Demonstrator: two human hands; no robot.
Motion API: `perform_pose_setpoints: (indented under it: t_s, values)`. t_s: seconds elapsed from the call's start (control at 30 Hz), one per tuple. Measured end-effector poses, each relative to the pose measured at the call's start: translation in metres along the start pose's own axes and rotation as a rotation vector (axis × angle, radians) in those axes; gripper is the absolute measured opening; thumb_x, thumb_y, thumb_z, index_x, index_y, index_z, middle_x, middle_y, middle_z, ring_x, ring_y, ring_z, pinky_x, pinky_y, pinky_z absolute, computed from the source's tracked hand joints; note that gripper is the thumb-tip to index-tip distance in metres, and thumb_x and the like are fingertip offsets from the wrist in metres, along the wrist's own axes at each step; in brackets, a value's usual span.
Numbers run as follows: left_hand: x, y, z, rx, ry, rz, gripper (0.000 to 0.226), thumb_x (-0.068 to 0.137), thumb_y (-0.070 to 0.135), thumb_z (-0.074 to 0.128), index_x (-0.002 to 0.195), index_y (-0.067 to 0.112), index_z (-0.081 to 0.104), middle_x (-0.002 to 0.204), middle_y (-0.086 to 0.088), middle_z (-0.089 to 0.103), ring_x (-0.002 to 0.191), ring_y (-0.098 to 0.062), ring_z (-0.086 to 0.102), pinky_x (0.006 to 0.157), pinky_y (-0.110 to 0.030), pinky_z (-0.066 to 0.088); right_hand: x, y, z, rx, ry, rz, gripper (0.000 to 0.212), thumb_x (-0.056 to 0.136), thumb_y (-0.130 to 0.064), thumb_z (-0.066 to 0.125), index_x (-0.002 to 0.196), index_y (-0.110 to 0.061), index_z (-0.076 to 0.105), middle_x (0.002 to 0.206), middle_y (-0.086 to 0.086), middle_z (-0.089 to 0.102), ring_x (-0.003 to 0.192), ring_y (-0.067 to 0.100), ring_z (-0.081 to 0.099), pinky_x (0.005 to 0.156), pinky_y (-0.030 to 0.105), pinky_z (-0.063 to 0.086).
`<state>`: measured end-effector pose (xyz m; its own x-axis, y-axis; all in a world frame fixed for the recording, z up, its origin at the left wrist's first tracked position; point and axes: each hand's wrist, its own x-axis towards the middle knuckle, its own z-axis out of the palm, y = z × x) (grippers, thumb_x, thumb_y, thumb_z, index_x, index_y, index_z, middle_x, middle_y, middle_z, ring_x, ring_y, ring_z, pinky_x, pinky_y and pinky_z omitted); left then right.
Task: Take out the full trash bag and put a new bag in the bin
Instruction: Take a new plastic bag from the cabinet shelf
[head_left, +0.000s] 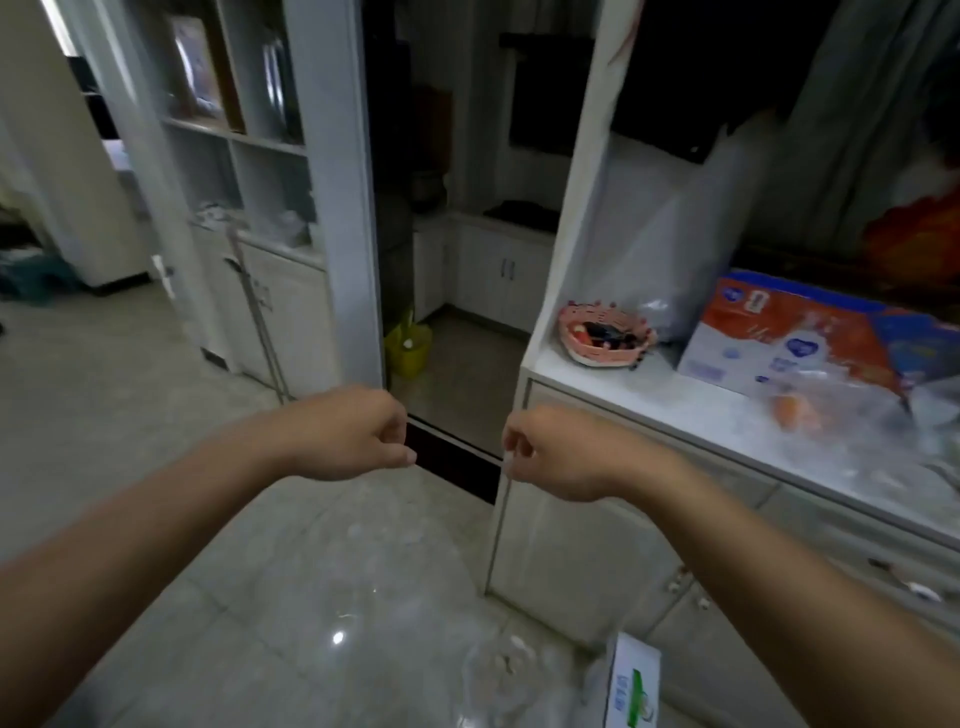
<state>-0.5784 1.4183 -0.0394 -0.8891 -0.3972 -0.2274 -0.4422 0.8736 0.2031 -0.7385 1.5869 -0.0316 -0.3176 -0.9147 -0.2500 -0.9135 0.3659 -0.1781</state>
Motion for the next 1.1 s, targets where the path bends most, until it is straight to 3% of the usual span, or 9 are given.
perform_pose_setpoints:
  t_s: [0.1, 0.3, 0.5, 0.63, 0.83, 1.0, 1.1]
  values:
    - [-0.027, -0.055, -0.007, -0.034, 0.044, -0.062, 0.023, 0.09, 0.045, 0.059, 0.079, 0.025, 0.059, 0.082, 0.005, 0.063, 0.077, -0.013, 0.06, 0.074, -0.038, 0.052, 0.033, -0.052, 0.001, -0.014, -0.037, -0.057, 0.02, 0.095, -0.037, 0.055, 0.105, -0.021, 0.061, 0.099, 0.0, 0.065, 0.086, 0.018, 0.062, 0.079, 0.04, 0.055]
    - [-0.067, -0.138, -0.008, -0.109, 0.117, -0.173, 0.021, 0.091, 0.04, 0.06, 0.087, 0.02, 0.064, 0.082, 0.012, 0.057, 0.081, -0.012, 0.058, 0.065, -0.025, 0.041, 0.097, -0.134, -0.007, -0.054, -0.055, -0.188, 0.02, 0.094, -0.037, 0.056, 0.104, -0.022, 0.063, 0.099, -0.001, 0.065, 0.086, 0.017, 0.062, 0.081, 0.043, 0.056]
    - [-0.078, -0.209, -0.013, -0.229, 0.229, -0.279, 0.018, 0.09, 0.037, 0.062, 0.09, 0.02, 0.068, 0.087, 0.004, 0.064, 0.082, -0.012, 0.061, 0.075, -0.033, 0.05, 0.166, -0.187, -0.017, -0.085, -0.087, -0.313, 0.024, 0.095, -0.037, 0.056, 0.108, -0.021, 0.067, 0.103, -0.003, 0.066, 0.091, 0.015, 0.062, 0.078, 0.034, 0.055]
    - [-0.066, -0.256, -0.021, -0.229, 0.236, -0.344, 0.016, 0.09, 0.038, 0.063, 0.091, 0.023, 0.067, 0.091, 0.003, 0.067, 0.086, -0.014, 0.063, 0.079, -0.032, 0.051, 0.228, -0.203, -0.022, -0.124, -0.075, -0.367, 0.021, 0.093, -0.038, 0.057, 0.1, -0.021, 0.068, 0.098, -0.002, 0.067, 0.088, 0.016, 0.062, 0.075, 0.035, 0.054]
    - [-0.021, -0.329, -0.043, -0.236, 0.185, -0.444, 0.023, 0.09, 0.044, 0.061, 0.1, 0.024, 0.067, 0.081, 0.015, 0.059, 0.073, -0.001, 0.054, 0.065, -0.02, 0.042, 0.34, -0.22, -0.039, -0.142, -0.062, -0.422, 0.025, 0.088, -0.041, 0.058, 0.09, -0.018, 0.066, 0.09, 0.001, 0.069, 0.082, 0.02, 0.065, 0.074, 0.037, 0.057]
    - [0.022, -0.388, -0.076, -0.25, 0.221, -0.534, 0.028, 0.091, 0.047, 0.058, 0.105, 0.024, 0.066, 0.09, 0.01, 0.063, 0.084, -0.005, 0.058, 0.075, -0.024, 0.047, 0.43, -0.24, -0.068, -0.158, -0.073, -0.481, 0.027, 0.091, -0.043, 0.056, 0.1, -0.02, 0.067, 0.097, 0.0, 0.067, 0.086, 0.019, 0.064, 0.079, 0.039, 0.056]
    - [0.047, -0.426, -0.09, -0.286, 0.243, -0.563, 0.028, 0.092, 0.046, 0.058, 0.107, 0.023, 0.066, 0.091, 0.009, 0.063, 0.083, -0.006, 0.058, 0.074, -0.024, 0.046, 0.482, -0.254, -0.075, -0.147, -0.066, -0.496, 0.029, 0.089, -0.047, 0.057, 0.106, -0.024, 0.065, 0.104, -0.003, 0.065, 0.09, 0.018, 0.062, 0.082, 0.039, 0.055]
